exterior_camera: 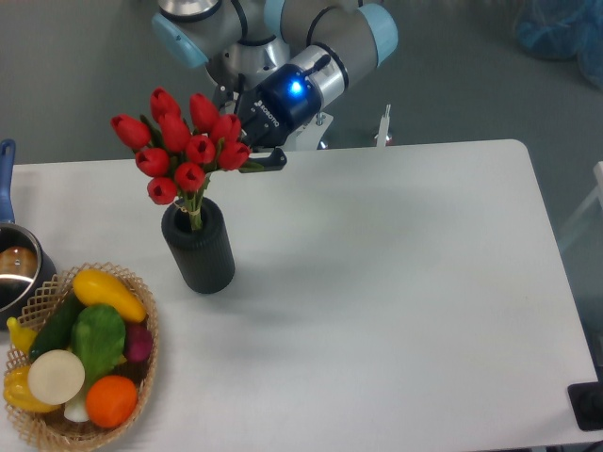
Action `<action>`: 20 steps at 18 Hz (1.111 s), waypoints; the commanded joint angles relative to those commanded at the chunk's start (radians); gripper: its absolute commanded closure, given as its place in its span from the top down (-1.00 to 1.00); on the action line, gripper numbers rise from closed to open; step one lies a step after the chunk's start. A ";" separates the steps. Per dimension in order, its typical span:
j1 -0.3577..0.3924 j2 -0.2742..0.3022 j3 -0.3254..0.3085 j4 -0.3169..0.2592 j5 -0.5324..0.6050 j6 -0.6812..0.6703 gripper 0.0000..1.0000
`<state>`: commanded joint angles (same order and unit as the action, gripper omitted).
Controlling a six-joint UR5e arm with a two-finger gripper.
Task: Insert the flowers into the vase
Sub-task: 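Push the tulip stems further down into the black vase, then open the gripper to release the tulips in the vase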
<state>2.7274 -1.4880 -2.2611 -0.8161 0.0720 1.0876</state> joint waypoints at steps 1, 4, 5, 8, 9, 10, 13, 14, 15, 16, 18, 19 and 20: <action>0.000 0.000 -0.002 0.000 0.008 0.002 -0.69; 0.000 -0.003 -0.014 0.000 0.012 0.031 -0.68; 0.000 -0.009 -0.020 0.000 0.014 0.044 -0.67; 0.000 -0.012 -0.032 0.000 0.040 0.061 -0.62; 0.000 -0.014 -0.034 0.000 0.041 0.063 -0.55; 0.000 -0.015 -0.034 0.000 0.042 0.063 -0.42; 0.000 -0.021 -0.034 -0.002 0.043 0.060 0.06; 0.000 -0.021 -0.037 -0.002 0.043 0.060 0.08; 0.000 -0.021 -0.043 -0.002 0.043 0.060 0.16; 0.000 -0.023 -0.046 -0.003 0.043 0.060 0.35; 0.000 -0.023 -0.055 -0.003 0.043 0.057 0.99; 0.000 -0.023 -0.058 -0.003 0.043 0.057 1.00; 0.002 -0.023 -0.060 -0.003 0.043 0.057 1.00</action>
<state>2.7289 -1.5110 -2.3209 -0.8191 0.1150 1.1443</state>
